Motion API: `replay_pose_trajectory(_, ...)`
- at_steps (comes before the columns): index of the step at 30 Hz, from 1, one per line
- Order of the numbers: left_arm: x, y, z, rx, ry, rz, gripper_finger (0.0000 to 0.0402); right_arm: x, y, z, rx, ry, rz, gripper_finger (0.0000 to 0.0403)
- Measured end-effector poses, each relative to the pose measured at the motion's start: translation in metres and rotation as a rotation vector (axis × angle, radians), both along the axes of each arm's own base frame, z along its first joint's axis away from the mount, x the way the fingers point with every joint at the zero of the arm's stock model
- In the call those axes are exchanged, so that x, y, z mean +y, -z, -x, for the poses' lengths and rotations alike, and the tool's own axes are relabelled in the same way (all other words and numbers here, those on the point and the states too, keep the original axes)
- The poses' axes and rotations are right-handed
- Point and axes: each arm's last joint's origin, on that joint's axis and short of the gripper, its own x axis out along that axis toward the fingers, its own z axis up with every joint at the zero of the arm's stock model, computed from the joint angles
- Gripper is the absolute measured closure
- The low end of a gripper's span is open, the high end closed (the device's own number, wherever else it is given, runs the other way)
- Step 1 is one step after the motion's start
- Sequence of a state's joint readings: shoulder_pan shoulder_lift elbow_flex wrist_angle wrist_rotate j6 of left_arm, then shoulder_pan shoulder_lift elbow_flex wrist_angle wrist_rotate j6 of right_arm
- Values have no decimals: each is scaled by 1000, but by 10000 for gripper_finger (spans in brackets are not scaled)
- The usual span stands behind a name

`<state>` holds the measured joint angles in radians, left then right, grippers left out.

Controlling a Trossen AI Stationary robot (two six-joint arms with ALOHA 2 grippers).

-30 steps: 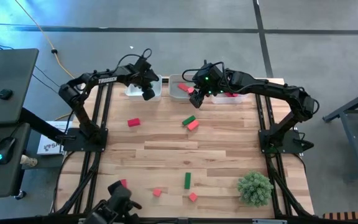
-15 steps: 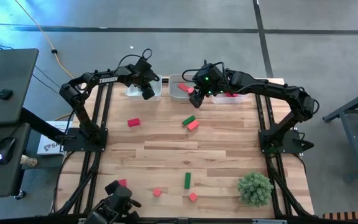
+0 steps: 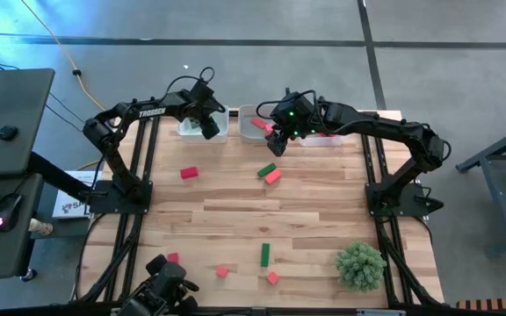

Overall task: Sort & place blocks by color
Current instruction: Put the orange wooden block into the gray bin

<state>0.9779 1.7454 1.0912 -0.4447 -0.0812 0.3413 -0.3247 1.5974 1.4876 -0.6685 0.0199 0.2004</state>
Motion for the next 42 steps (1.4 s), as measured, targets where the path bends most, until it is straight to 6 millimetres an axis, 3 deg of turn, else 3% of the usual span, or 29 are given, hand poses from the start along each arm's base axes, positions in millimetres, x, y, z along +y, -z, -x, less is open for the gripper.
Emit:
replay_pose_trajectory(9, 7, -31, -7, 20, 0, 14, 244, 7, 0, -2, 11, -92, 29, 194)
replay_pose_trajectory(18, -6, -53, -24, 23, 3, 86, 244, 8, 1, -1, 62, -246, 135, 194)
replay_pose_trajectory(25, -30, -69, -33, -127, 26, 211, 243, 9, 8, 3, 162, -341, 176, 194)
replay_pose_trajectory(30, -51, -96, -36, -214, 22, 180, 244, 8, 20, -1, 217, -374, 154, 194)
replay_pose_trajectory(42, -104, -157, -25, -419, -5, 110, 245, 9, 40, -11, 271, -649, 202, 194)
